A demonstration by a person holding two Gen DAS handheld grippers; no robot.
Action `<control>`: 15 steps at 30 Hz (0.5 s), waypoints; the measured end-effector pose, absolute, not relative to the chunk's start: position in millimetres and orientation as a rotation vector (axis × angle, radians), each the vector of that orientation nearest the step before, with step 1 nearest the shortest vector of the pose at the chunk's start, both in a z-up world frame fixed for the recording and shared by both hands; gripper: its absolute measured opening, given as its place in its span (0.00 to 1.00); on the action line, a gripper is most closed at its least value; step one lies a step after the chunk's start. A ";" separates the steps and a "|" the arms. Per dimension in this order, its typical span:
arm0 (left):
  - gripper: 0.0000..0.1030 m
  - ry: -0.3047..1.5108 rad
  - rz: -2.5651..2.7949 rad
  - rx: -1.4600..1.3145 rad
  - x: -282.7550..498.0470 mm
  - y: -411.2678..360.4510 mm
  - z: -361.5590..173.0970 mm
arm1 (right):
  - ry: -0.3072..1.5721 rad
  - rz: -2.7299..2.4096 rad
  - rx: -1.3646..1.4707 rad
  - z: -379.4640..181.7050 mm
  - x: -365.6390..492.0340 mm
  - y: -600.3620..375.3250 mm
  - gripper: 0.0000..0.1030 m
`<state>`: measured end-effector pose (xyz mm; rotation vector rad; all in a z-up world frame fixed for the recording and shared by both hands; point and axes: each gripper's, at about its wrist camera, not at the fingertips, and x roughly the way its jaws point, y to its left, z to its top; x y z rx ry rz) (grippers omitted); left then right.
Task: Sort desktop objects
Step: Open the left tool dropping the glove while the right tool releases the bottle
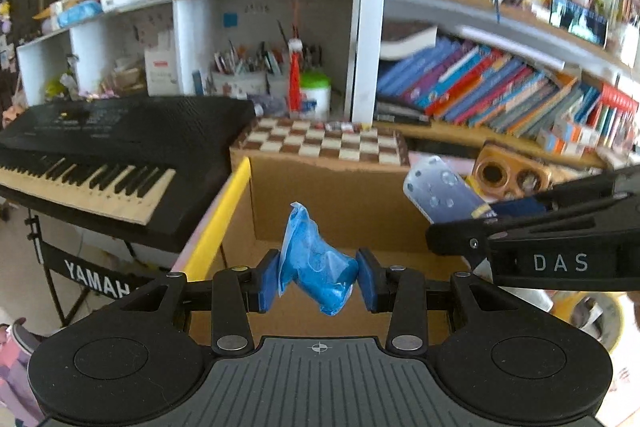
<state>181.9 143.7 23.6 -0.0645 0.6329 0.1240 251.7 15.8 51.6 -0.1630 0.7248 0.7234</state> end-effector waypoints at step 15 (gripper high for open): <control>0.38 0.850 0.101 0.014 237.7 146.0 -20.2 | 0.950 0.795 -0.491 -16.4 331.9 65.4 0.30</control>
